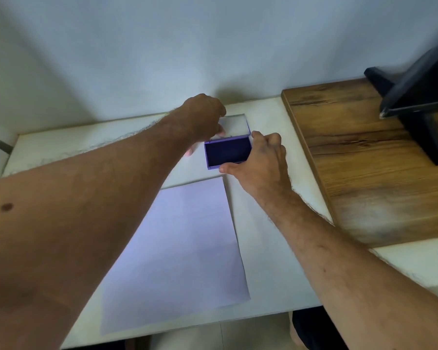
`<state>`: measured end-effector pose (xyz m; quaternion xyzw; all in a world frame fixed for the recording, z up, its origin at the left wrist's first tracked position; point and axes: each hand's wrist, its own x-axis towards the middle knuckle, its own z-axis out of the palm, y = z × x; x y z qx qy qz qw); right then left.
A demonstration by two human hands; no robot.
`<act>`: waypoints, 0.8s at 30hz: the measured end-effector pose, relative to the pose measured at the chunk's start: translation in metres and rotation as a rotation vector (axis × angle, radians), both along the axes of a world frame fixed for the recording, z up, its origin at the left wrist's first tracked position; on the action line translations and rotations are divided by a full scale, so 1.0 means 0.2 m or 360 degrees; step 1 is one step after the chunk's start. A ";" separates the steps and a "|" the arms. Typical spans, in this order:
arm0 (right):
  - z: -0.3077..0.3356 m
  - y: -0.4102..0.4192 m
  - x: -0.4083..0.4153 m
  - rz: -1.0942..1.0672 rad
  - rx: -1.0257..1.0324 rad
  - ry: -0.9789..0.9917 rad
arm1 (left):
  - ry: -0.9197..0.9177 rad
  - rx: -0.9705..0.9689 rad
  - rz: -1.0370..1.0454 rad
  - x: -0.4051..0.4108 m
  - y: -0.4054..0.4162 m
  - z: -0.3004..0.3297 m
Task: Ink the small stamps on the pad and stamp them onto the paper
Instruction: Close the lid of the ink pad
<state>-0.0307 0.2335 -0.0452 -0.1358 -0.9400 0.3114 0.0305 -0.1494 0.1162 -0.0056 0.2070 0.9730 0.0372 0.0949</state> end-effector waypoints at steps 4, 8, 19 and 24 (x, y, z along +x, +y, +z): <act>-0.01 -0.01 -0.01 -0.0021 -0.0022 0.0025 | -0.0072 0.0085 0.0074 0.00 0.03 0.00; -0.01 -0.01 -0.01 -0.0034 -0.0023 0.0008 | -0.0099 0.0212 0.0125 -0.03 0.02 0.01; 0.00 -0.02 0.01 -0.0022 0.0010 0.0030 | -0.0087 0.0450 0.0158 0.08 -0.06 0.15; 0.03 -0.01 0.03 -0.0013 -0.0054 0.0036 | -0.0179 0.0285 0.0120 0.24 -0.04 0.15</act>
